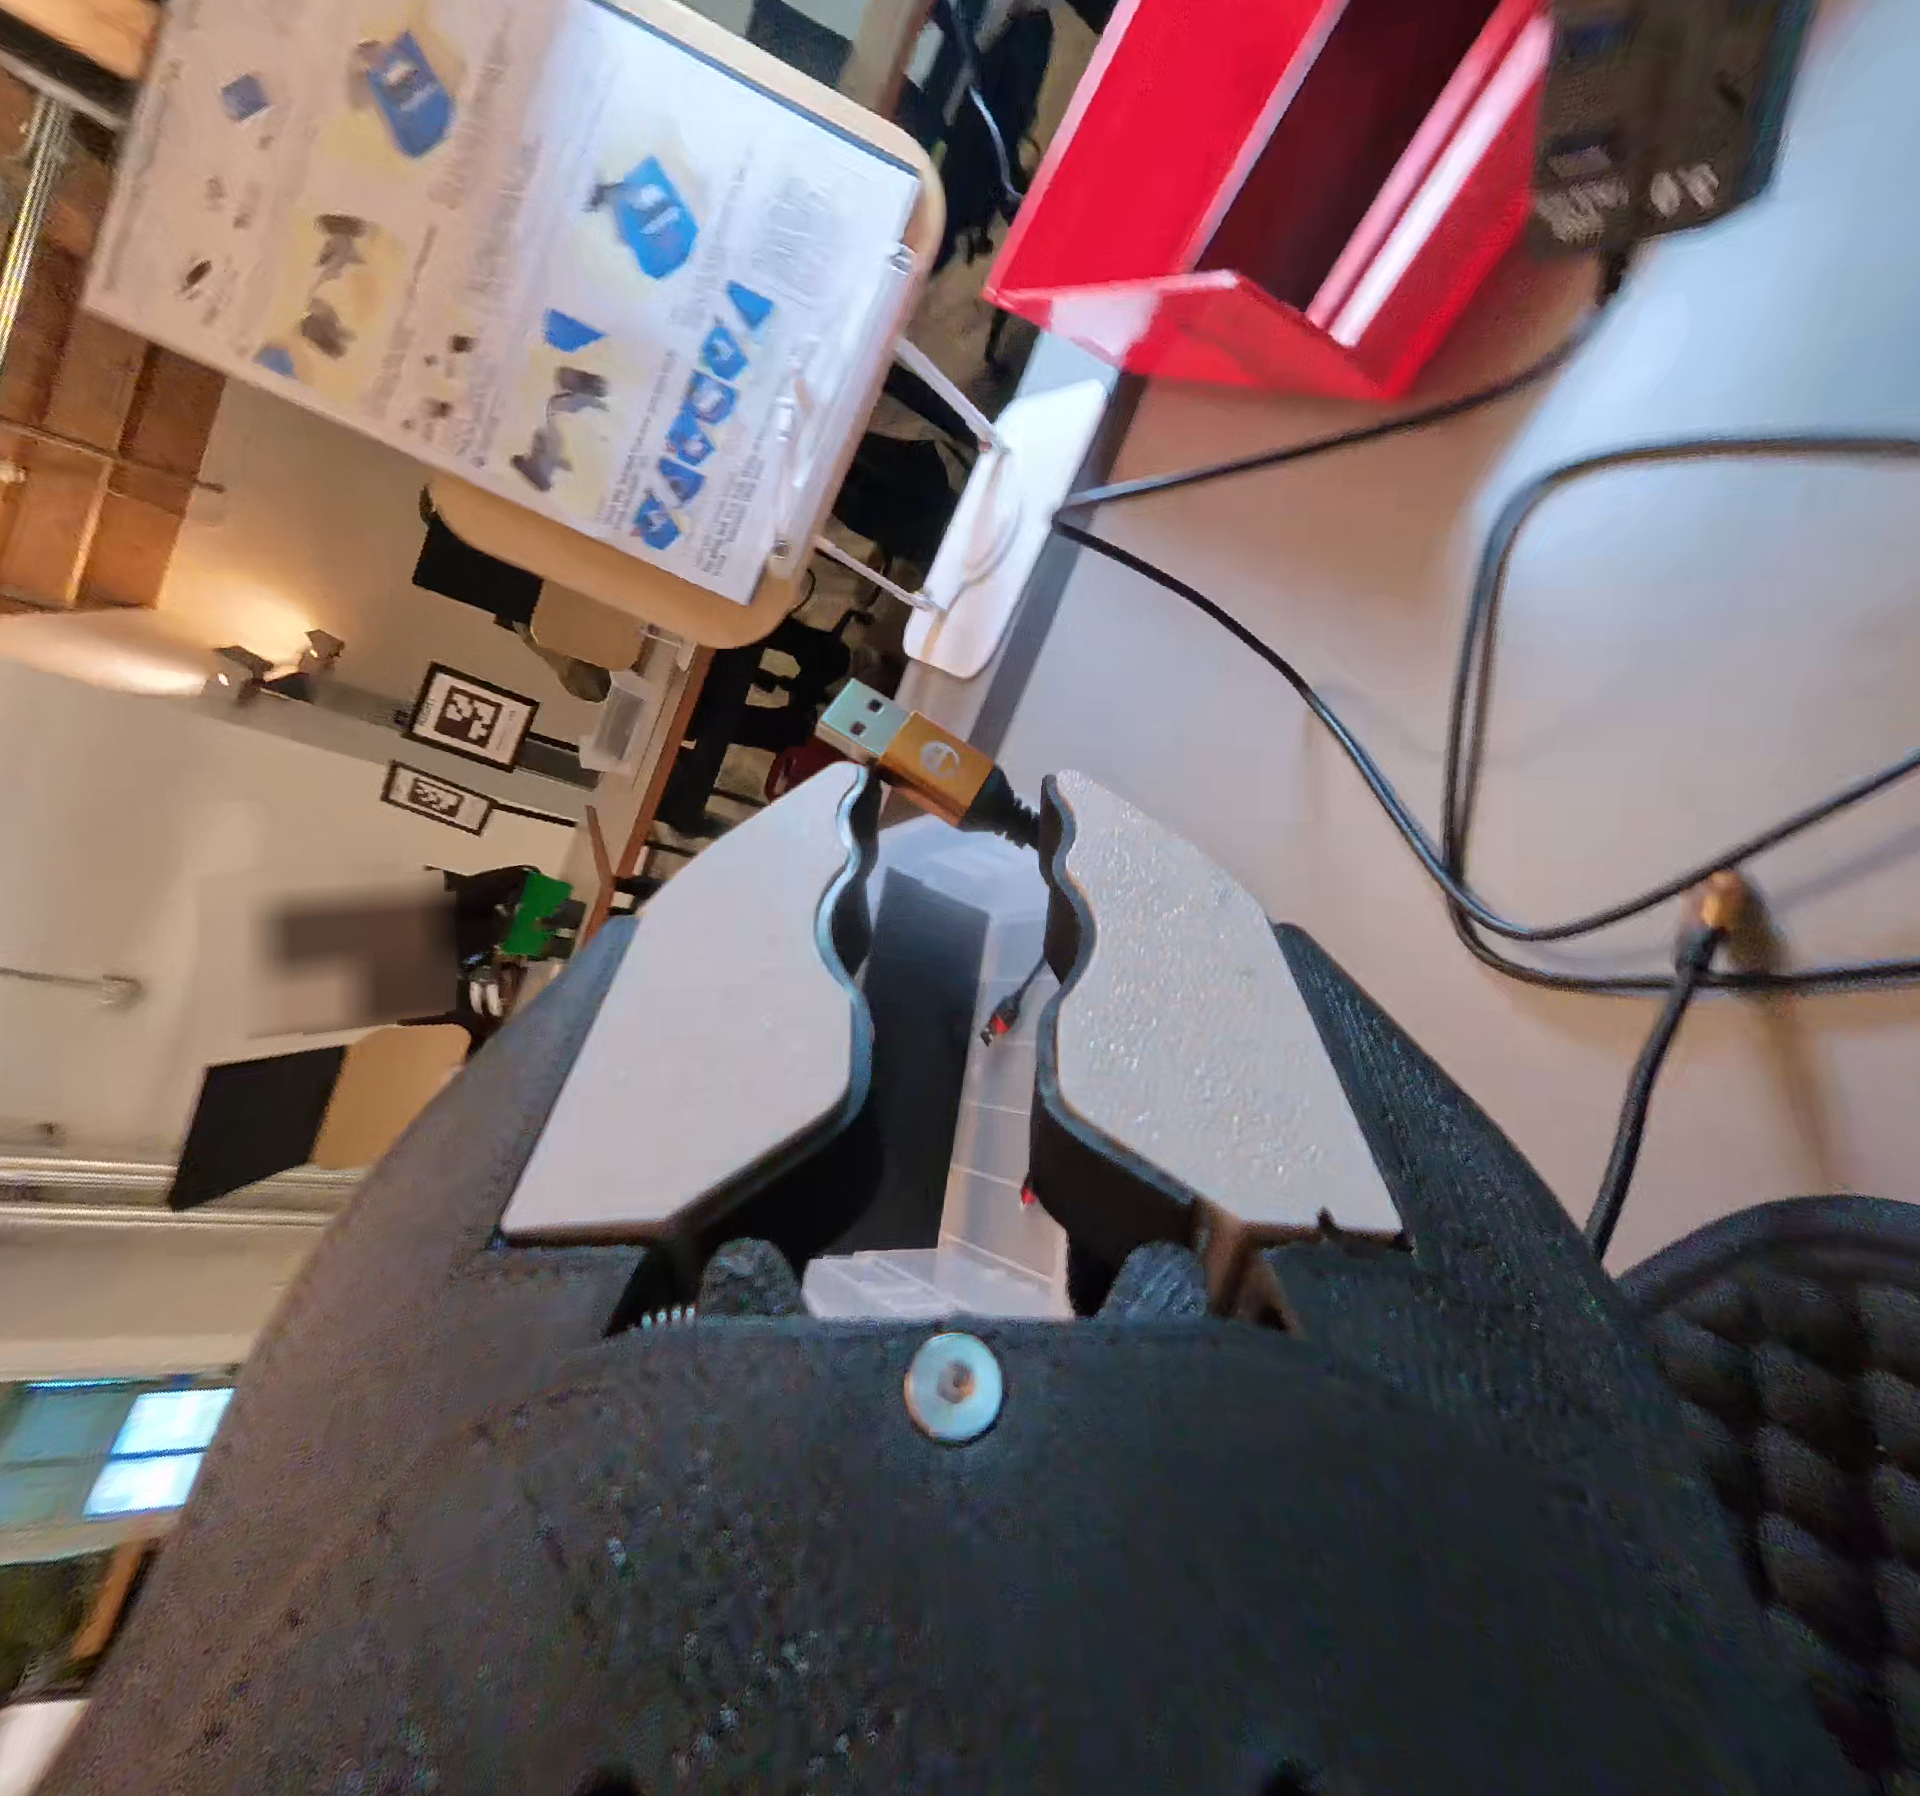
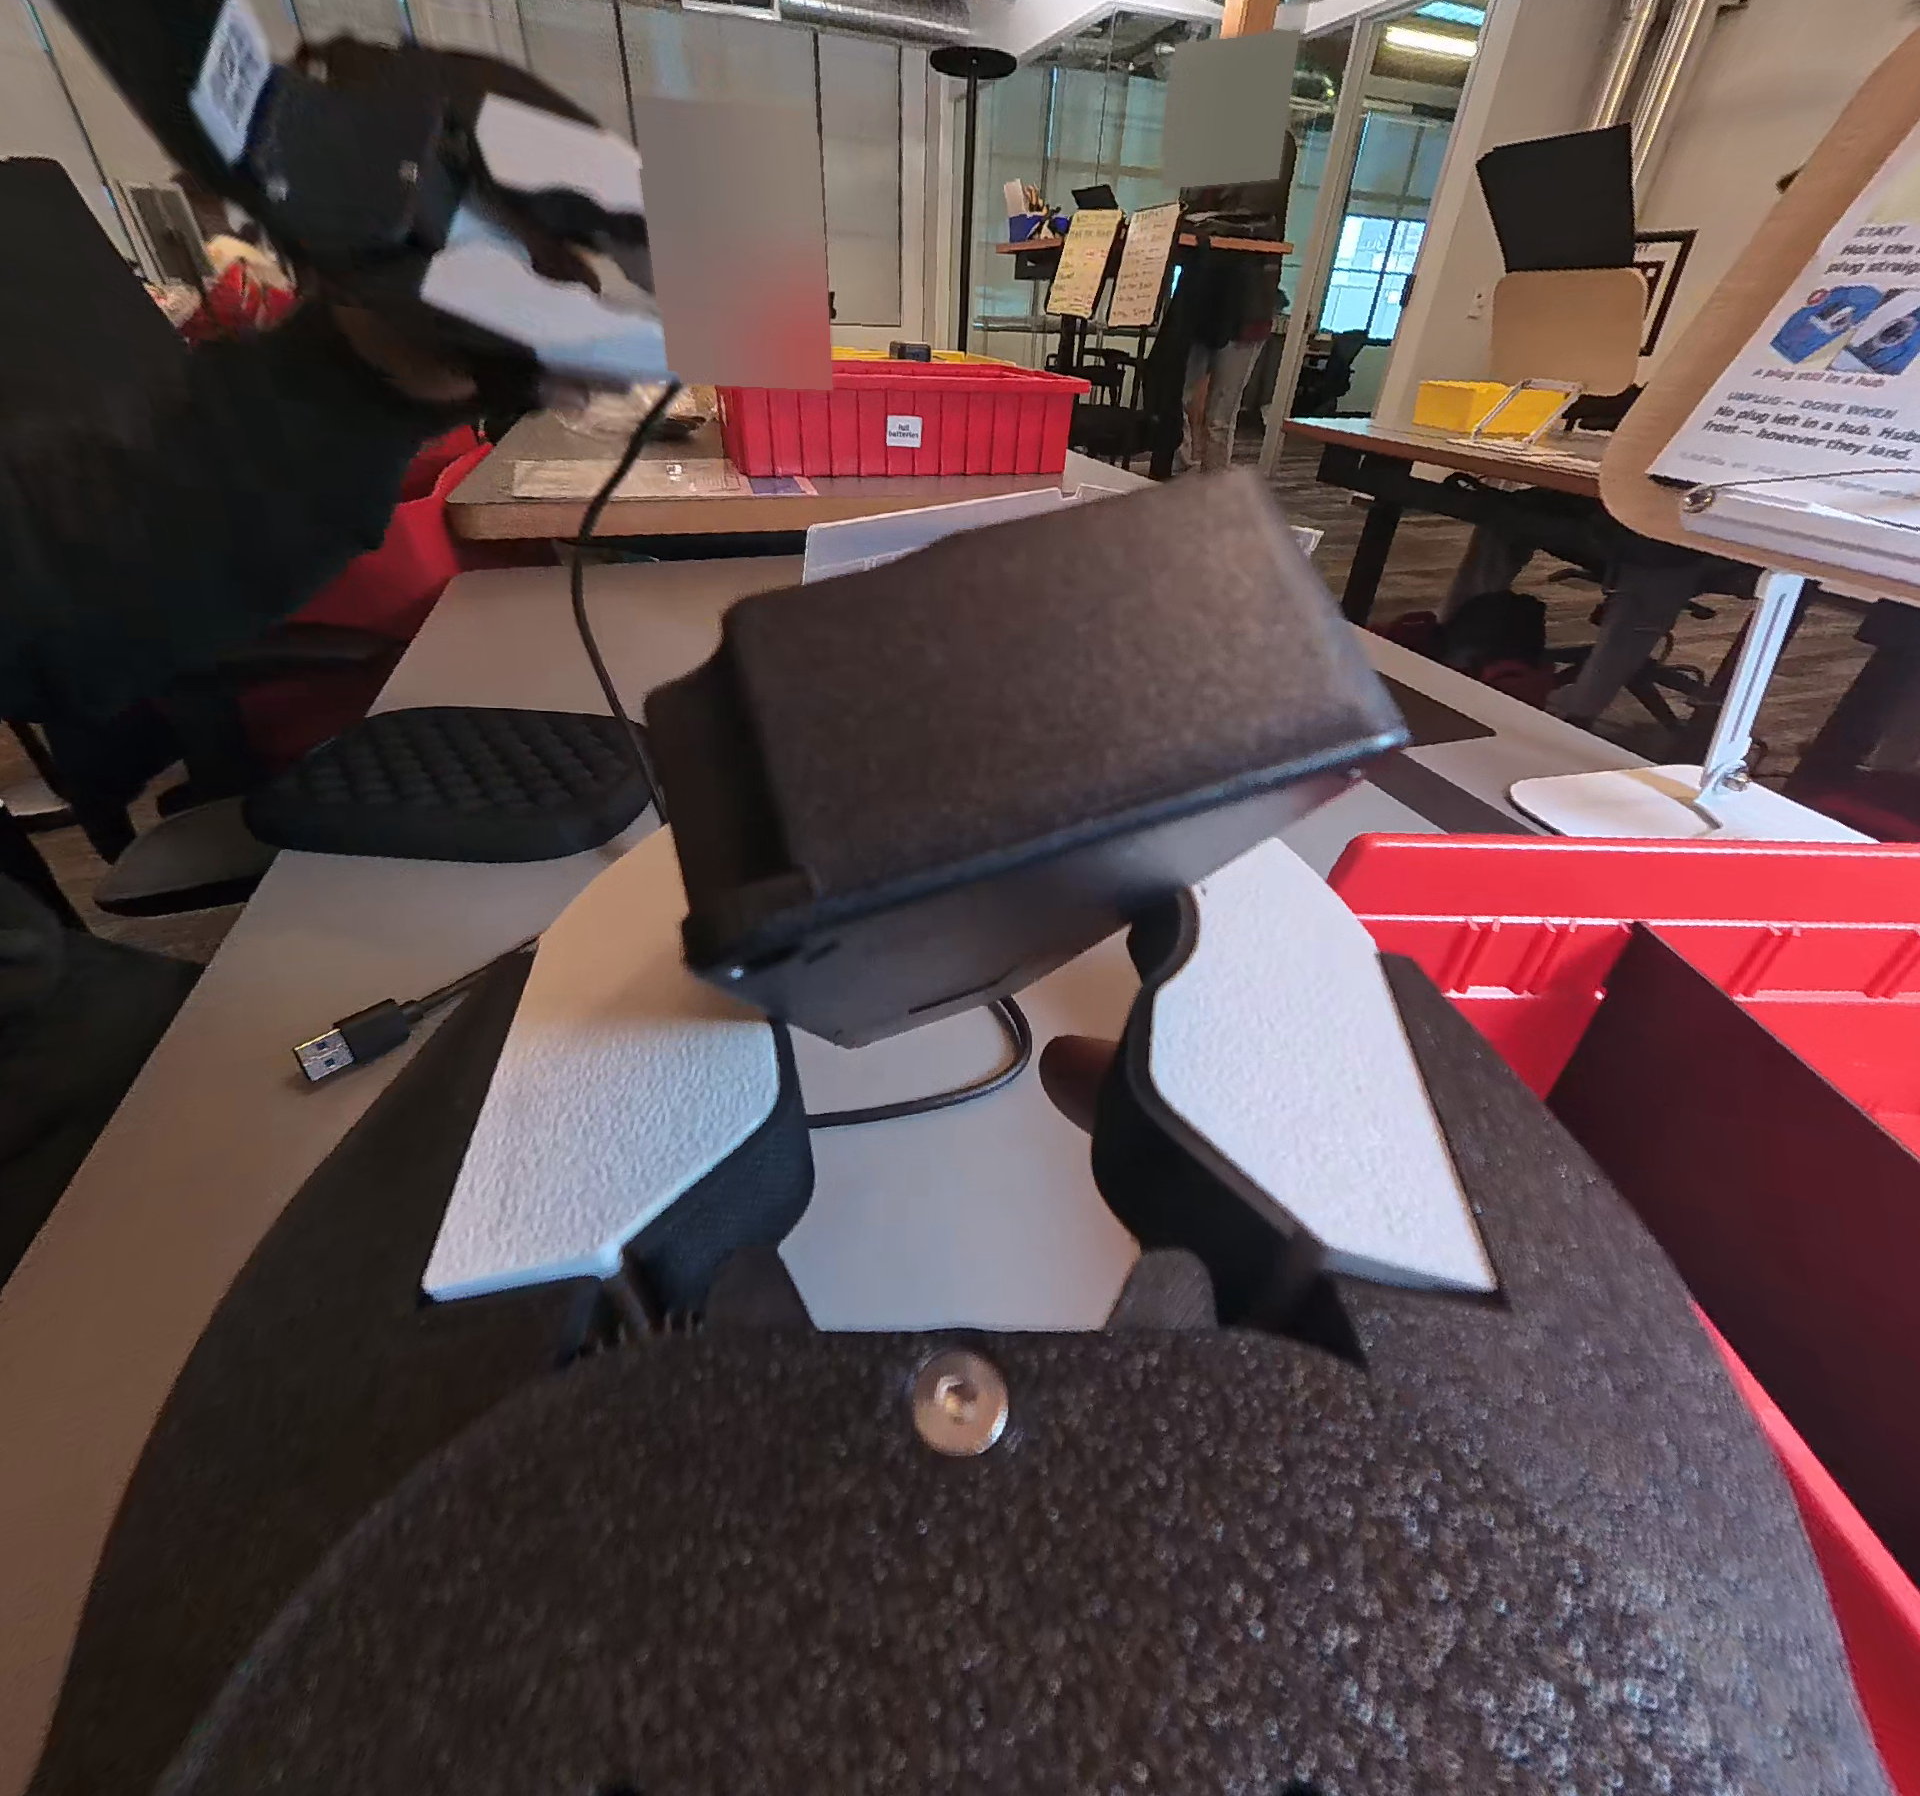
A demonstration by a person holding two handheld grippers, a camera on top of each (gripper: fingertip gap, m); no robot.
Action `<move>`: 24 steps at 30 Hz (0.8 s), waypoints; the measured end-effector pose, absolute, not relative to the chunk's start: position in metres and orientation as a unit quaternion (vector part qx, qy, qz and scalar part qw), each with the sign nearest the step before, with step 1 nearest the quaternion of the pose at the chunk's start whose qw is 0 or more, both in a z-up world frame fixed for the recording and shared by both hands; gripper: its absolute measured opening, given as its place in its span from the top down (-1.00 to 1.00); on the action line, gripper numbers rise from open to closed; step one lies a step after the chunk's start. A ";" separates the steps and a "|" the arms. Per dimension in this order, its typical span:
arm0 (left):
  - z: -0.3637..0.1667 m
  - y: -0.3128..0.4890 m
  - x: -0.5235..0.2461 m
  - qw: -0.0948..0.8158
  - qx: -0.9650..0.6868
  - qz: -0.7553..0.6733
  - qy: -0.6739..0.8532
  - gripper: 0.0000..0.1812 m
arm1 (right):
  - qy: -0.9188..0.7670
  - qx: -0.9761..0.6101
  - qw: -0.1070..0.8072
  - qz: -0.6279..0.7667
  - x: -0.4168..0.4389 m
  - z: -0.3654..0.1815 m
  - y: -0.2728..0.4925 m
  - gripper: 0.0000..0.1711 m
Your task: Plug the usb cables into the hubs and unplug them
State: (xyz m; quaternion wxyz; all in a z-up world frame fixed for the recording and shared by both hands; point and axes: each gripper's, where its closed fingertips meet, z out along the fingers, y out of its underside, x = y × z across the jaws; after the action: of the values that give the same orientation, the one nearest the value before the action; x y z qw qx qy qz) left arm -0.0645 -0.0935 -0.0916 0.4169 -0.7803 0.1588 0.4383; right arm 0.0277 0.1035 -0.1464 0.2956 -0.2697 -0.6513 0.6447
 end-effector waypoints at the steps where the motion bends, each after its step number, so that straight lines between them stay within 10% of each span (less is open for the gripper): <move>1: -0.110 -0.087 -0.059 0.394 -0.785 0.444 0.175 0.67 | -0.651 -0.272 0.296 0.644 0.027 -0.147 0.104 0.21; 13: -0.266 -0.017 0.070 0.361 -0.867 0.213 0.269 0.87 | -0.649 -0.286 0.302 0.637 0.024 -0.148 0.110 0.21; 24: -0.270 -0.028 0.095 0.319 -0.925 -0.087 0.189 0.76 | -0.649 -0.286 0.305 0.635 0.026 -0.146 0.112 0.21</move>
State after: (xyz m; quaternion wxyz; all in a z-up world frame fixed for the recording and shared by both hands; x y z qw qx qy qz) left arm 0.0955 -0.0276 -0.2700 0.3189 -0.9248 0.1886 -0.0866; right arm 0.0259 0.1122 -0.1463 0.3047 -0.2864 -0.6492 0.6353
